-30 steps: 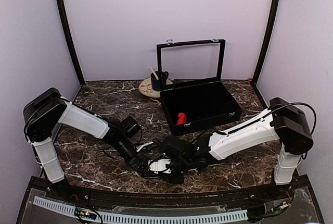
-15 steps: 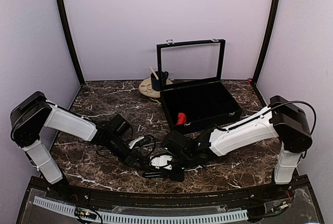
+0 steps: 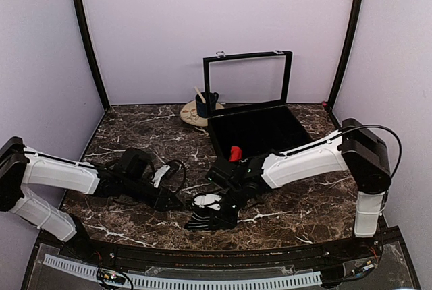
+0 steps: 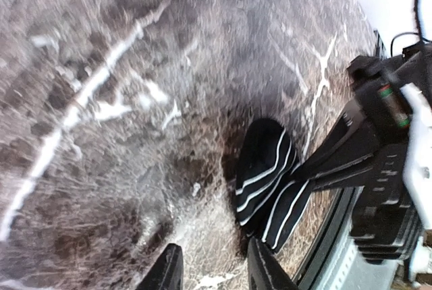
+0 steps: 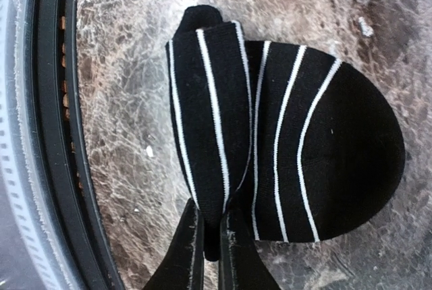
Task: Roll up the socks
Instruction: Roll the sock at the center of the board.
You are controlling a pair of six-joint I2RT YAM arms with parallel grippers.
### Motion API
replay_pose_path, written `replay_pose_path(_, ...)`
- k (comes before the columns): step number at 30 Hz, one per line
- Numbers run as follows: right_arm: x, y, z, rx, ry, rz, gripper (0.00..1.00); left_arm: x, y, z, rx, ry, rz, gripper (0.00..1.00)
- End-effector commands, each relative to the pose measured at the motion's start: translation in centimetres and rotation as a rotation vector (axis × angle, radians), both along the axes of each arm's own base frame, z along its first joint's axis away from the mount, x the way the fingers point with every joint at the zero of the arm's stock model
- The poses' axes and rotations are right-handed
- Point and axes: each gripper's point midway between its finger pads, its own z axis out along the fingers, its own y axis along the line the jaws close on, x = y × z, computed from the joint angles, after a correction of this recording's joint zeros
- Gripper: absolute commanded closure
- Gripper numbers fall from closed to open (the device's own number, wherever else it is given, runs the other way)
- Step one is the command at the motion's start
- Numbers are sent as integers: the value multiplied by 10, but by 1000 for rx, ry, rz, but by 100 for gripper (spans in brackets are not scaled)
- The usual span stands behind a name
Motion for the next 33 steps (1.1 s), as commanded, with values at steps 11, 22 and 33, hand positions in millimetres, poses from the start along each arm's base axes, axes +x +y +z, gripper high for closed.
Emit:
replay_pose_path(11,-6,-11,-6,-84,382,-54,100,-16,-3,26,32,-400,12,66)
replay_pose_path(22,-5,-12,-12,-121,495,-71,100,-45,-26,27,40,-531,-198,67)
replay_pose_path(33,-5,-13,-7,-118,543,-79,100,-52,-54,16,112,-623,-367,63)
